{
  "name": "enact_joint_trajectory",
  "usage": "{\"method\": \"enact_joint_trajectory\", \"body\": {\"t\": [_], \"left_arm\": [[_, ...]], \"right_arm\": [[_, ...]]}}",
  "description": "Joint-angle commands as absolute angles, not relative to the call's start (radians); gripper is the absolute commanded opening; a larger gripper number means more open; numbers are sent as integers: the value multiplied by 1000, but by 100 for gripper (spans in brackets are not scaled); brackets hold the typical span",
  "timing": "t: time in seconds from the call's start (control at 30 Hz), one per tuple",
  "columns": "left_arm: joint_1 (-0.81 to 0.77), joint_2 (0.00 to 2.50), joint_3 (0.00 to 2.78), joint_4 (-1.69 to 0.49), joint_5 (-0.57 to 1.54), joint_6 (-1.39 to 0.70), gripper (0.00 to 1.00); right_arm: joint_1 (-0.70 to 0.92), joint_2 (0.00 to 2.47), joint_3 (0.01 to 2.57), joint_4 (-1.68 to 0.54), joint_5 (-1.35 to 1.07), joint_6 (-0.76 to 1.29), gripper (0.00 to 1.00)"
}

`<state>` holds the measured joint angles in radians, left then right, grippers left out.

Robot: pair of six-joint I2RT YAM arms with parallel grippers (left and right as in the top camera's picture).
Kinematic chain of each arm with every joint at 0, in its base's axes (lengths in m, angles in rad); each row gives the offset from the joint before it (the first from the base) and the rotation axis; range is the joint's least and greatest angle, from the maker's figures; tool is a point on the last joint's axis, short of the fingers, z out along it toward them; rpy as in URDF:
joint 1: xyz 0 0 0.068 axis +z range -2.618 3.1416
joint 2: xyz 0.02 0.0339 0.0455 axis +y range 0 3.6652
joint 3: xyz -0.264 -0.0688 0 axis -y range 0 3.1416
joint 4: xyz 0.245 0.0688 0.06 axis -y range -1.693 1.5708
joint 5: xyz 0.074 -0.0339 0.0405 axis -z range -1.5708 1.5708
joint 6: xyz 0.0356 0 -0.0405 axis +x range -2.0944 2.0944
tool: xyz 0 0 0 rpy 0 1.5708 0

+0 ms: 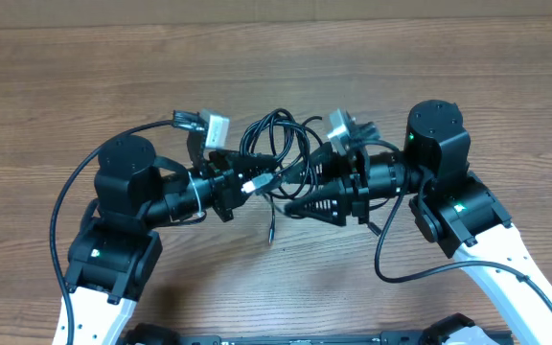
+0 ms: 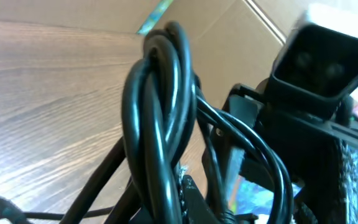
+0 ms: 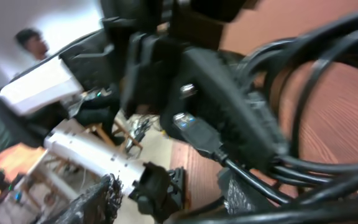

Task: Untangle cables

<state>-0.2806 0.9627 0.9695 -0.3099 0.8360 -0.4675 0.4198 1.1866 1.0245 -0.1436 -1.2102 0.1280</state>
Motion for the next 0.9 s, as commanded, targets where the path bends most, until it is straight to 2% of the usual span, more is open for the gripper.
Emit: {"method": "enact_joint_trajectory", "body": {"t": [0.0,0.3,0.43,0.6,0.87], "left_arm": [[-327,961,983,-315,856,-349,4],[-341,957,983,-322,794,-263,4],[-341,939,983,-322,781,-192,4],[-341,903,983,-337,786,-146,4],[-341,872,983,-382,826,-147,4]], "right_arm": [[419,1180,1034,-131,-1040,239,54],[418,1180,1034,-144,-1029,262,52],[418,1180,1034,-149,-1009,265,46],[418,1180,1034,-211,-875,316,41],[418,1180,1034,-214,-853,319,36]]}}
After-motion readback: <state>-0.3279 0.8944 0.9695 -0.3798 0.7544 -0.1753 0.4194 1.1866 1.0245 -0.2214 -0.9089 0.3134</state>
